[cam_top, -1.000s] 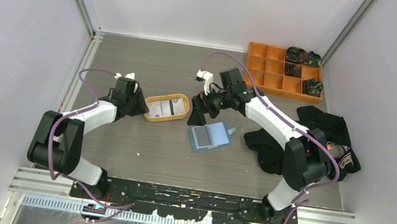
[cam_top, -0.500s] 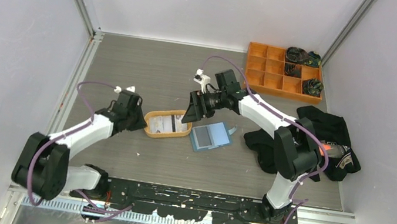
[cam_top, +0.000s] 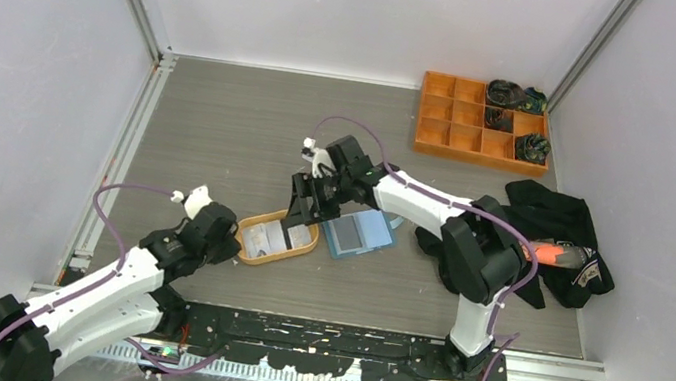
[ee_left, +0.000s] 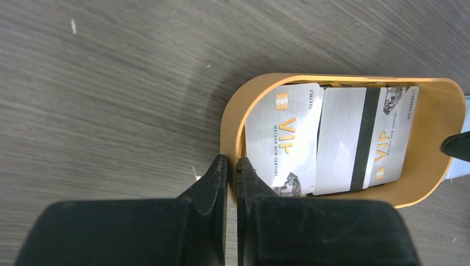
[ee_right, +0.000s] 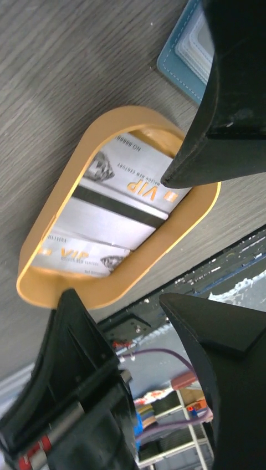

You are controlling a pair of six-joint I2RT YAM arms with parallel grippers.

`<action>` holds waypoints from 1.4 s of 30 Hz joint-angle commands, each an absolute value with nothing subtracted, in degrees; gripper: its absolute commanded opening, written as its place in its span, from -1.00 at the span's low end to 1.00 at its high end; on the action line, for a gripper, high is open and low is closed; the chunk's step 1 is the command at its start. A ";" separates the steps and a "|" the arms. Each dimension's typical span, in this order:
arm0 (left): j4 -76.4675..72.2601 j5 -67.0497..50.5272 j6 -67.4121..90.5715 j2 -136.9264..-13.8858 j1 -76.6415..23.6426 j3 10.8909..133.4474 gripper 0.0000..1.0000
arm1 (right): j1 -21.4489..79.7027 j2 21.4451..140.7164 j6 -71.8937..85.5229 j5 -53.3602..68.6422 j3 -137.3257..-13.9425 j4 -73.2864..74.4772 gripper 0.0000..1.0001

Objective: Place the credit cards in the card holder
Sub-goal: Pick up the credit card from the storage box.

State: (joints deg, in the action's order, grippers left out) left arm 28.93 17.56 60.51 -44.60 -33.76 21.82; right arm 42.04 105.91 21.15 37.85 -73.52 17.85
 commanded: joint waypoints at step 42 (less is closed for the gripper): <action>22.50 28.26 77.91 -52.93 -47.41 24.96 -0.94 | 47.32 112.10 35.65 37.60 -76.09 10.71 -0.10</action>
